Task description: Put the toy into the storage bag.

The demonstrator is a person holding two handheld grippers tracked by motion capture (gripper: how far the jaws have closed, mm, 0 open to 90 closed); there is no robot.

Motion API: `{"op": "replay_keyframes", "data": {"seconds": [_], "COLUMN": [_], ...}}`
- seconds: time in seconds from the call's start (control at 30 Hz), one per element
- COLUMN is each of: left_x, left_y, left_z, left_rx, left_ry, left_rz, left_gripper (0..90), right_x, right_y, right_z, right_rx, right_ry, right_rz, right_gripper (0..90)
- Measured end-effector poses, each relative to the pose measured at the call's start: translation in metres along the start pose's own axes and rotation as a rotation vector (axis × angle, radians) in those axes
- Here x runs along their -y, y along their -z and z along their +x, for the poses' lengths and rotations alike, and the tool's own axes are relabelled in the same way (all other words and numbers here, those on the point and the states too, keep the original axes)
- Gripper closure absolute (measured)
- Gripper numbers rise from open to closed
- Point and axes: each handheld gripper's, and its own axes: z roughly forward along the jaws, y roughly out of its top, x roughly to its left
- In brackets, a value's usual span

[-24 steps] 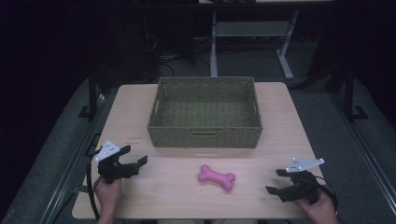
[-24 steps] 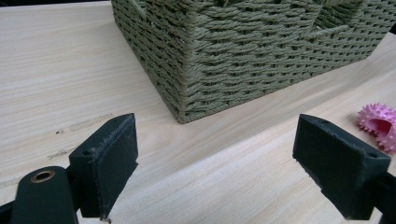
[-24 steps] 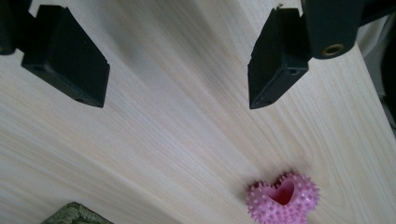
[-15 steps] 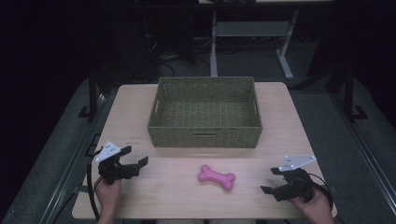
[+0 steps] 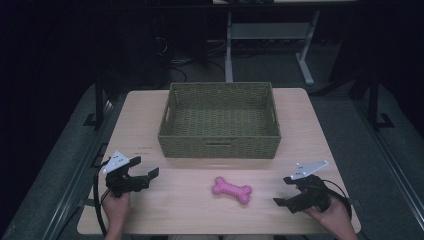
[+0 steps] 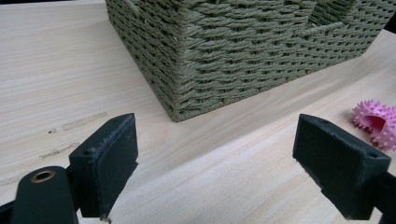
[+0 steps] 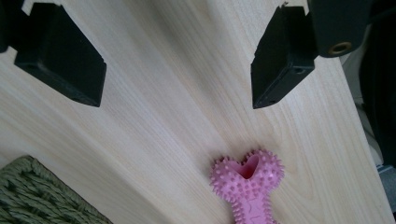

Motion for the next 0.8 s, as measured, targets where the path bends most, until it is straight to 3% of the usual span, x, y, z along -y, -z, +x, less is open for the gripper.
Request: {"op": "replay_keyframes", "data": {"seconds": [0.8], "left_x": [0.001], "left_y": [0.001], "left_z": [0.003], "left_rx": [-0.013], "left_ry": [0.013], "left_rz": [-0.004], "left_gripper": [13.6], "right_x": [-0.043], "right_y": [-0.009], "right_z": [0.013], "right_rx": [-0.077], "right_ry": [0.097], "right_rz": [0.058], "right_gripper": [17.3]}}
